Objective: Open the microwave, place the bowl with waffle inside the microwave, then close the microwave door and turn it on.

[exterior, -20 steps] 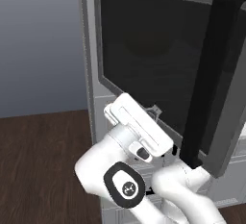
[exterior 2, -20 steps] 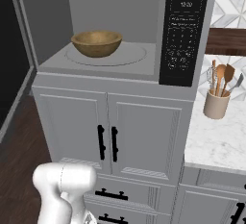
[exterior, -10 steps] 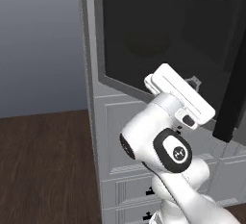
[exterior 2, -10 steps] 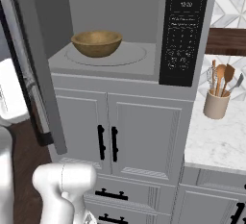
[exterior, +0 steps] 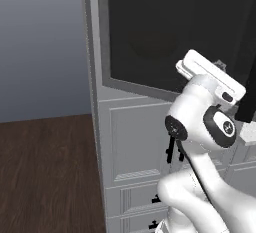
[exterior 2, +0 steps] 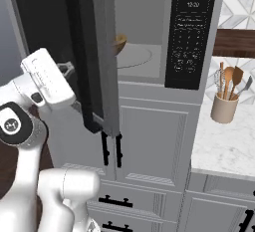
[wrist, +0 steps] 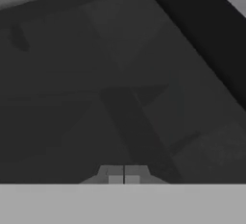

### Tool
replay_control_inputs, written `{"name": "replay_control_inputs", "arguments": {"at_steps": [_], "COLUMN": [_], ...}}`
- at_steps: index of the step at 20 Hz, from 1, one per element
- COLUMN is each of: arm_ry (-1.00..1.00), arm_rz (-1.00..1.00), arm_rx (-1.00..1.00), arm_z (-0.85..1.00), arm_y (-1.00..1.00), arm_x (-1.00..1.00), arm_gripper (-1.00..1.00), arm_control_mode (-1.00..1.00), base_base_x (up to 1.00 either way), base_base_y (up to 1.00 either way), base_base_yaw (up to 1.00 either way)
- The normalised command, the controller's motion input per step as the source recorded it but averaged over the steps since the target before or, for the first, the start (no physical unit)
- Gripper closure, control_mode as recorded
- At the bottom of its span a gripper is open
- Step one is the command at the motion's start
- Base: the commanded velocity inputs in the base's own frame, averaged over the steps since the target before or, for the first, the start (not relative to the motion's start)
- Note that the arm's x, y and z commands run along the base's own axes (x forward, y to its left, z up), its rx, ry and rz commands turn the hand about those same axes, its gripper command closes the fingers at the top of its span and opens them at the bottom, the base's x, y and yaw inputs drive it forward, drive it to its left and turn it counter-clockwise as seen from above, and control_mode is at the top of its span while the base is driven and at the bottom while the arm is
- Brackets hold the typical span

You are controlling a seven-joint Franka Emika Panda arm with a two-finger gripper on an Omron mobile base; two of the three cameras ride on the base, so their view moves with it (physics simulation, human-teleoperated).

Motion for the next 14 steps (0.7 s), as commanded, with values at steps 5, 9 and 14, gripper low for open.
{"name": "replay_control_inputs", "arguments": {"at_steps": [5,9,14], "arm_ry": [0.39,0.44,0.36], "arm_rz": [0.33,0.42,0.41], "arm_rx": [0.01,0.05,0.05], "arm_z": [0.16,0.07,0.0], "arm_y": [-0.39,-0.01,0.0], "arm_x": [0.79,0.85,0.9], "arm_gripper": [1.0,1.0,1.0], "arm_control_mode": [-1.0,-1.0,-1.0], "base_base_x": [0.0,0.0,0.0], "base_base_y": [0.0,0.0,0.0], "base_base_yaw": [0.0,0.0,0.0]}}
